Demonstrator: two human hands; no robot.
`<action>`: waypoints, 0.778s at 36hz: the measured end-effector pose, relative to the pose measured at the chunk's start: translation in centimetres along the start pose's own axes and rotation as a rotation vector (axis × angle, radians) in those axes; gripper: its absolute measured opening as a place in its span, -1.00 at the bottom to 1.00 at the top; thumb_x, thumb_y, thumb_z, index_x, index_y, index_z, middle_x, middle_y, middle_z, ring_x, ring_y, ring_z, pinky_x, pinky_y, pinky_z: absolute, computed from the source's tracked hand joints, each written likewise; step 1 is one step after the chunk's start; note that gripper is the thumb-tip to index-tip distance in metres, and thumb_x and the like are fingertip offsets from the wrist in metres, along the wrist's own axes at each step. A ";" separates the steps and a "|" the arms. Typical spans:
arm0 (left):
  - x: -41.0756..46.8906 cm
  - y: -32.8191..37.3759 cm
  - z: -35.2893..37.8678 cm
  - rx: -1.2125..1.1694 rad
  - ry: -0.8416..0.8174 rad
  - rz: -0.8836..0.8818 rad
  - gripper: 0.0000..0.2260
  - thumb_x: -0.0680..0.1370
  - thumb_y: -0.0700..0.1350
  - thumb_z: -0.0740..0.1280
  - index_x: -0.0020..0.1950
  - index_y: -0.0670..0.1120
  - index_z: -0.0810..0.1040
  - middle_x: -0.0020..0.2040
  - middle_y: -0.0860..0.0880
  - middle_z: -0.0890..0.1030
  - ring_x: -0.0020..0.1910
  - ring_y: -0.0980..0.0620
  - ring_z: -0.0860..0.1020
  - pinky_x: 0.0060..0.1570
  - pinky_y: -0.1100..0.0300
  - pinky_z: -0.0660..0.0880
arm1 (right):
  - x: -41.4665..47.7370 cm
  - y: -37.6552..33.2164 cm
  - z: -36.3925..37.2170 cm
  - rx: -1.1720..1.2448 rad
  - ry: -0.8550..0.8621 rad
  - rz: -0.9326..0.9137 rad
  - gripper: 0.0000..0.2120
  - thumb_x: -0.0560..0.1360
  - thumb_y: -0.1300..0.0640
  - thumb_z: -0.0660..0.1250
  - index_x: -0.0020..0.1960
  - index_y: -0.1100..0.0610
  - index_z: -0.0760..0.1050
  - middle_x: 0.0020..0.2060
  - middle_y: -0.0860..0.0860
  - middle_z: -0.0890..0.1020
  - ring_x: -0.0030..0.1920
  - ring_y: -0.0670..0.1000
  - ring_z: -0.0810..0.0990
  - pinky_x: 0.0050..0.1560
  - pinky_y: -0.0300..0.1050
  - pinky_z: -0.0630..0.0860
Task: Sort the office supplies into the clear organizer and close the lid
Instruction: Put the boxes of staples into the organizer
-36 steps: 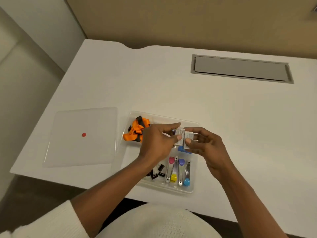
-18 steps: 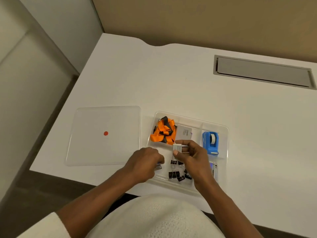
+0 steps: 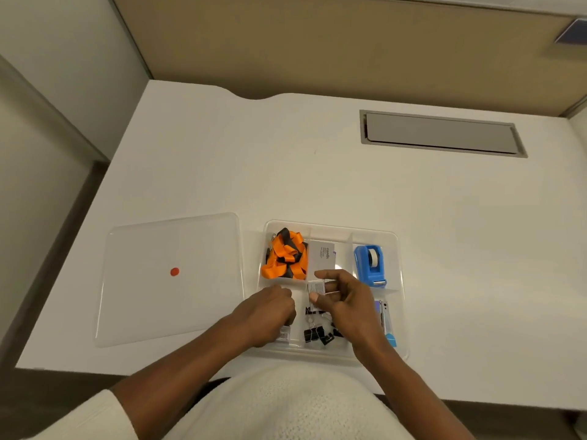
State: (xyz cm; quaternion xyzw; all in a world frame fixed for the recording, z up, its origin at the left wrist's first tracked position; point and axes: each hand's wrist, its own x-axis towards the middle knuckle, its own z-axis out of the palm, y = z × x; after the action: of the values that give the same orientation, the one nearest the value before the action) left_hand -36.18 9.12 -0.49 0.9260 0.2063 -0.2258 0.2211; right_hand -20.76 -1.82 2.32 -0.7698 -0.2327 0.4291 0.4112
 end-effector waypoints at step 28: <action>-5.7 -2.3 3.3 -0.856 0.489 -0.730 -0.88 0.52 -0.04 0.56 -0.18 0.04 0.67 -0.24 0.14 0.69 -0.24 0.08 0.70 -0.05 0.02 0.70 | 3.8 -2.0 7.7 -1.047 -0.564 -0.591 -0.81 0.50 0.24 0.47 0.10 0.19 0.59 0.00 0.15 0.67 -0.01 0.14 0.64 -0.12 -0.12 0.46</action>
State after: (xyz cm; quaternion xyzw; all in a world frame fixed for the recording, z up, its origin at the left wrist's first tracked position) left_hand -43.02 7.76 -0.97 0.6494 0.6275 0.0349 0.4282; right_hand -25.34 5.32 -0.03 -0.6300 -0.7104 0.3137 0.0065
